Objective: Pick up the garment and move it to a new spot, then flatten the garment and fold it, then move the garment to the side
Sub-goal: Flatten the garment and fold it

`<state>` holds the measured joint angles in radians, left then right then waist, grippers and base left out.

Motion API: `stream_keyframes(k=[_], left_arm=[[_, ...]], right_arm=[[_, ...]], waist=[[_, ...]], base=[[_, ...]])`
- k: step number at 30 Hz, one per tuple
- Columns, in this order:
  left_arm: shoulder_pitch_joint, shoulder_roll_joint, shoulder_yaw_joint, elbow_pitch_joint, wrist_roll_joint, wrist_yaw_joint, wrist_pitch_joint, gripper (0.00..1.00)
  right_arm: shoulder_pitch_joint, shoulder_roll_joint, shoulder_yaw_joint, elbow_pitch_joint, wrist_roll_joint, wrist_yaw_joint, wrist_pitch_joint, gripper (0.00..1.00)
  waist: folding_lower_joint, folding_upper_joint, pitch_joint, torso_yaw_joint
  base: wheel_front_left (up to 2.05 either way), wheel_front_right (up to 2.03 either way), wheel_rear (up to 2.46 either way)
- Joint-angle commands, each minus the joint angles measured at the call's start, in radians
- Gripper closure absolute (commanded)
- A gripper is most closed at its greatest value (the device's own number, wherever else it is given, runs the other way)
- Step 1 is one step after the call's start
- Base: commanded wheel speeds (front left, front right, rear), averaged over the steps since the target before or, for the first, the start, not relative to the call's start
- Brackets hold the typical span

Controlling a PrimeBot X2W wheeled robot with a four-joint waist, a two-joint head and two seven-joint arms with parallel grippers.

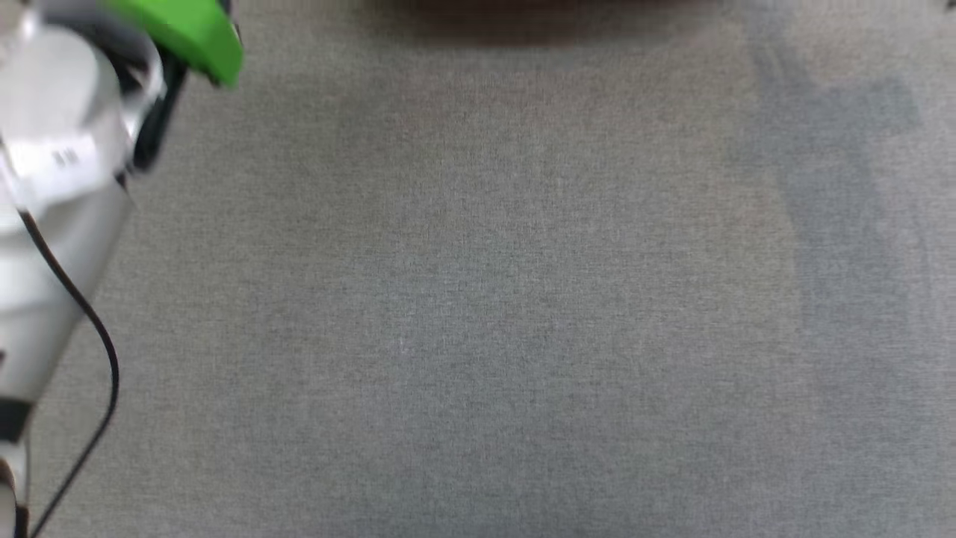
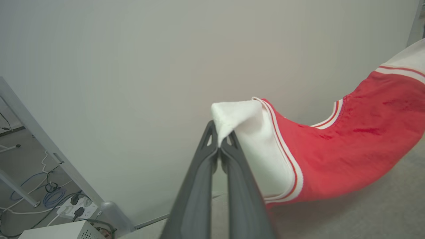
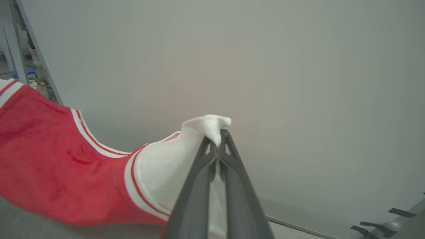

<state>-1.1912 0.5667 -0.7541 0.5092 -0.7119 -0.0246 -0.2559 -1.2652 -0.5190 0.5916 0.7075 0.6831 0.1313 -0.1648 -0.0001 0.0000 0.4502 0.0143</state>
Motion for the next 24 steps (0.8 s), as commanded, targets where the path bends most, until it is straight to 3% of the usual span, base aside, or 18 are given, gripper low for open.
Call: stream_keyframes(k=[1,10,24], left_arm=[[0.062,0.013,0.011,-0.025,0.013,0.012,-0.006,1.00],[0.456,0.049,0.067,-0.158,-0.023,0.073,-0.006,1.00],[0.857,0.040,0.069,-0.172,-0.066,0.127,-0.006,1.00]], right_arm=[[0.050,-0.010,0.013,-0.020,0.019,-0.001,-0.008,1.00],[0.368,-0.028,0.060,-0.082,0.077,-0.001,-0.029,1.00],[0.834,-0.027,-0.025,-0.122,0.114,-0.001,-0.067,1.00]], waist=[[0.0001,0.0000,-0.067,-0.001],[0.0001,0.0000,-0.192,-0.007],[0.0001,0.0000,-0.340,-0.005]], base=[[0.00,0.00,0.00],[0.00,0.00,0.00],[0.00,0.00,0.00]])
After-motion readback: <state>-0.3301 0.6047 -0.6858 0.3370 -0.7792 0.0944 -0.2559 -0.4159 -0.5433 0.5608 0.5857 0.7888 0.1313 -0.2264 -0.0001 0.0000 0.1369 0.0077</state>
